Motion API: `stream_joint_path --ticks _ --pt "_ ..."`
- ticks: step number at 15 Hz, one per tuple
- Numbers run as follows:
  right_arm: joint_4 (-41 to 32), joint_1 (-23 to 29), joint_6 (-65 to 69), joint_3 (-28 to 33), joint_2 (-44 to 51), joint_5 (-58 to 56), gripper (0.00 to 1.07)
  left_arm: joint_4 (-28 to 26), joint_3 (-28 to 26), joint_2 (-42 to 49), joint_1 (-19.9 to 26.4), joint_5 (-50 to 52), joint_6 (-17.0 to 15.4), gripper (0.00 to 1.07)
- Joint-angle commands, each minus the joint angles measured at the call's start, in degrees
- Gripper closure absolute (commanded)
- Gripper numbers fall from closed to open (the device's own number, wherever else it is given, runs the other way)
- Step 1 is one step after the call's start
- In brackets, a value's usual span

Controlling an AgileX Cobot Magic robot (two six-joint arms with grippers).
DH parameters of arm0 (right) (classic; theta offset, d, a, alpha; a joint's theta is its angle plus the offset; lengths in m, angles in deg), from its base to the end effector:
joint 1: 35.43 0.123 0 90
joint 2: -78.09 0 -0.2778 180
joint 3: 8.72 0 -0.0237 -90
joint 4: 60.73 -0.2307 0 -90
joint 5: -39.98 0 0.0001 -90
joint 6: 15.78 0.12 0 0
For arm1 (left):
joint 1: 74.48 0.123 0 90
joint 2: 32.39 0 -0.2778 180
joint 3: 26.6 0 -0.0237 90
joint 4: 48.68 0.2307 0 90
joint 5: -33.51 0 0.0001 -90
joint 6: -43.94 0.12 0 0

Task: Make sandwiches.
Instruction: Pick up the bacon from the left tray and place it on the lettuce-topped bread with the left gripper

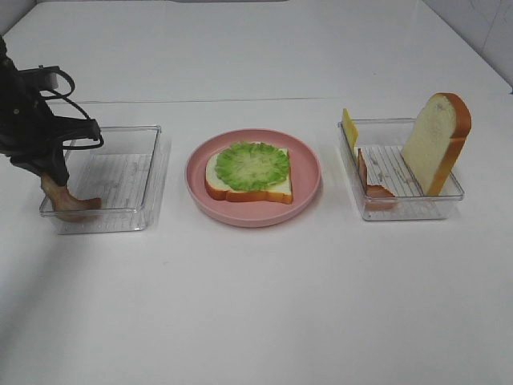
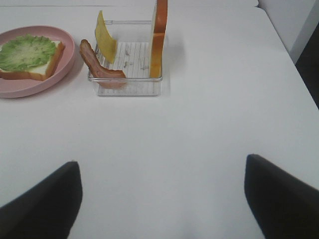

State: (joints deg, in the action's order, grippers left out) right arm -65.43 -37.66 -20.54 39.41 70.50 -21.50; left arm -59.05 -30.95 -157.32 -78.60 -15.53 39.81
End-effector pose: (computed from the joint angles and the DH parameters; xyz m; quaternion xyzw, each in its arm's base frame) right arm 0.0087 0.0083 0.2546 -0.0209 0.8526 0.0091 0.5221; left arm 0.3898 -0.0444 0.1370 -0.0529 0.9918 -0.0796 0.0846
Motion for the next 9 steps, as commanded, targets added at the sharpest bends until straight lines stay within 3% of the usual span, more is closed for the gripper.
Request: stream_joint_path --ticks 1,3,5,6,9 --pt "-0.11 -0.34 -0.46 0.0 0.74 0.63 0.25 -7.28 -2.52 2.35 -0.06 0.63 3.55 1.07" --pt "-0.11 -0.34 -0.46 0.0 0.74 0.63 0.25 -13.41 -5.04 2.46 -0.11 -0.11 6.36 1.07" --pt "-0.11 -0.34 -0.46 0.0 0.74 0.63 0.25 -25.32 -7.22 2.46 -0.34 0.17 12.32 1.07" --pt "-0.11 -0.34 -0.46 0.0 0.74 0.63 0.25 -37.18 -7.16 2.46 -1.6 1.78 19.88 1.07" --pt "-0.11 -0.34 -0.46 0.0 0.74 0.63 0.25 -47.15 -7.16 2.41 -5.5 4.58 26.07 1.07"
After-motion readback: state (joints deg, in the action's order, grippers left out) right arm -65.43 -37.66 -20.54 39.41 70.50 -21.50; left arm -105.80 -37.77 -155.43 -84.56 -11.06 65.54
